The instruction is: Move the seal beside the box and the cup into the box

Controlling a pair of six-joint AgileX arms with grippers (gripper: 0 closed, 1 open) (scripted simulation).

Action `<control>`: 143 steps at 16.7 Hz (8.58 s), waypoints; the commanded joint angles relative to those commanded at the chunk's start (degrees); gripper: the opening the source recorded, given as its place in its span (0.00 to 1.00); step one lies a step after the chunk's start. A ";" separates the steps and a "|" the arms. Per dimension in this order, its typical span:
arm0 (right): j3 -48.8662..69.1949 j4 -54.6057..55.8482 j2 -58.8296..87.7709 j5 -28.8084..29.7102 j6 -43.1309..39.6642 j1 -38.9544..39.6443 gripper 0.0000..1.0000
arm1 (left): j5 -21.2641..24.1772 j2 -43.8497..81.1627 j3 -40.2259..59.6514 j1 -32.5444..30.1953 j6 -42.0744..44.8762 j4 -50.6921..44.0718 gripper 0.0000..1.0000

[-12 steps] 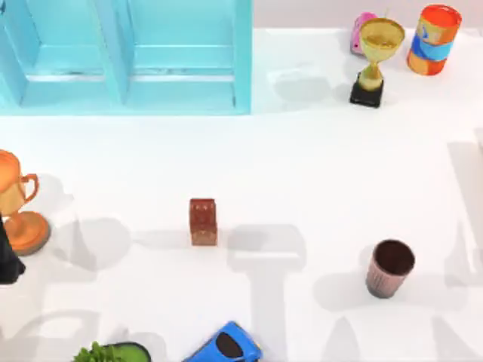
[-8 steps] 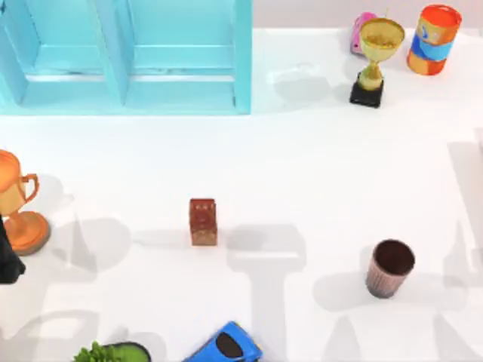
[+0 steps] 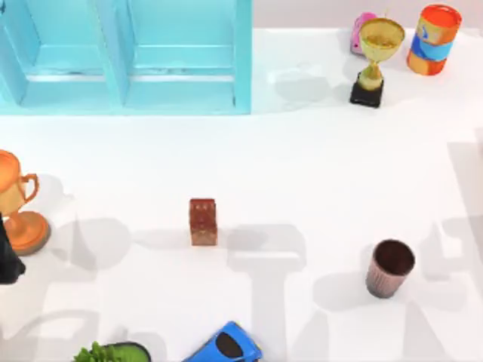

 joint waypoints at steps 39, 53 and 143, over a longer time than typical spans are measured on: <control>115.74 -57.87 119.27 1.89 47.97 39.87 1.00 | 0.00 0.00 0.00 0.00 0.00 0.00 1.00; 106.51 -48.21 119.70 1.88 47.77 39.68 0.62 | 0.00 0.00 0.00 0.00 0.00 0.00 1.00; 54.42 -34.52 79.26 -2.29 8.34 0.81 1.00 | 0.00 0.00 0.00 0.00 0.00 0.00 1.00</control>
